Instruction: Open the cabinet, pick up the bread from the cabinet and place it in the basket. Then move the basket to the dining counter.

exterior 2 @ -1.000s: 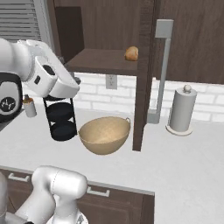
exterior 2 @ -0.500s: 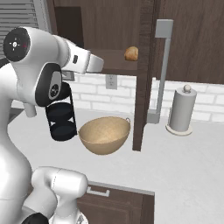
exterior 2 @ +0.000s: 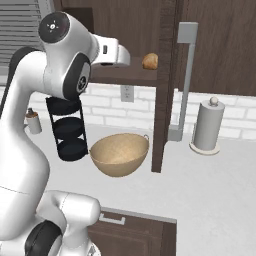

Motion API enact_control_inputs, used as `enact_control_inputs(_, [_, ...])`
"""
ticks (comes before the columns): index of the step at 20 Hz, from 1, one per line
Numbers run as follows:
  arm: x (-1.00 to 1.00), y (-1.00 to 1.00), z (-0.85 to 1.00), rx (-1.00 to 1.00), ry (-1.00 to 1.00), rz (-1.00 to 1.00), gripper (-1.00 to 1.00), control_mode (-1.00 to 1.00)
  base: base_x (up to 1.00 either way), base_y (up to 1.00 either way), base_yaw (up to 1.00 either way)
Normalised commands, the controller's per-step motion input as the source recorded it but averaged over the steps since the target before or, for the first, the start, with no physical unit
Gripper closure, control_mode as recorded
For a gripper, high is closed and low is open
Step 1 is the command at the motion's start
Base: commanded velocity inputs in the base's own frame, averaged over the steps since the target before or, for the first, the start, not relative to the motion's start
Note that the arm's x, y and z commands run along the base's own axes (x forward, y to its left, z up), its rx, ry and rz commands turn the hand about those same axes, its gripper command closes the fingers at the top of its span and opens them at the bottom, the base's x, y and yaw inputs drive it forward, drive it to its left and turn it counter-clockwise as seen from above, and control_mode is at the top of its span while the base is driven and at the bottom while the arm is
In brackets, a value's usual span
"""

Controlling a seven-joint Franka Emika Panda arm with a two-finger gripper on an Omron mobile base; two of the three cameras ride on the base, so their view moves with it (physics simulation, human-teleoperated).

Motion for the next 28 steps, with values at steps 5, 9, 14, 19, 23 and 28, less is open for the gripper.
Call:
enact_control_inputs(5, [0.35, -0.02, -0.04, -0.11, 0.04, 0.00, -1.00, -1.00, 0.00, 0.00, 0.00])
enact_control_inputs(9, [0.55, -0.15, -0.16, -0.01, 0.00, 0.00, -1.00, -1.00, 0.00, 0.00, 0.00])
enact_control_inputs(14, [0.45, -0.10, -0.34, 0.00, 0.00, -0.11, -1.00, -1.00, 0.00, 0.00, 0.00])
enact_control_inputs(19, [0.44, -0.01, -0.07, 0.01, 0.00, -0.14, -1.00, -1.00, 0.00, 0.00, 0.00])
enact_control_inputs(23, [0.47, -0.14, -0.01, 0.04, -0.01, -0.08, -1.00, -1.00, 0.00, 0.00, 0.00])
enact_control_inputs(28, [0.44, -0.49, 0.04, 0.05, 0.00, -0.01, -1.00, -1.00, 0.00, 0.00, 0.00])
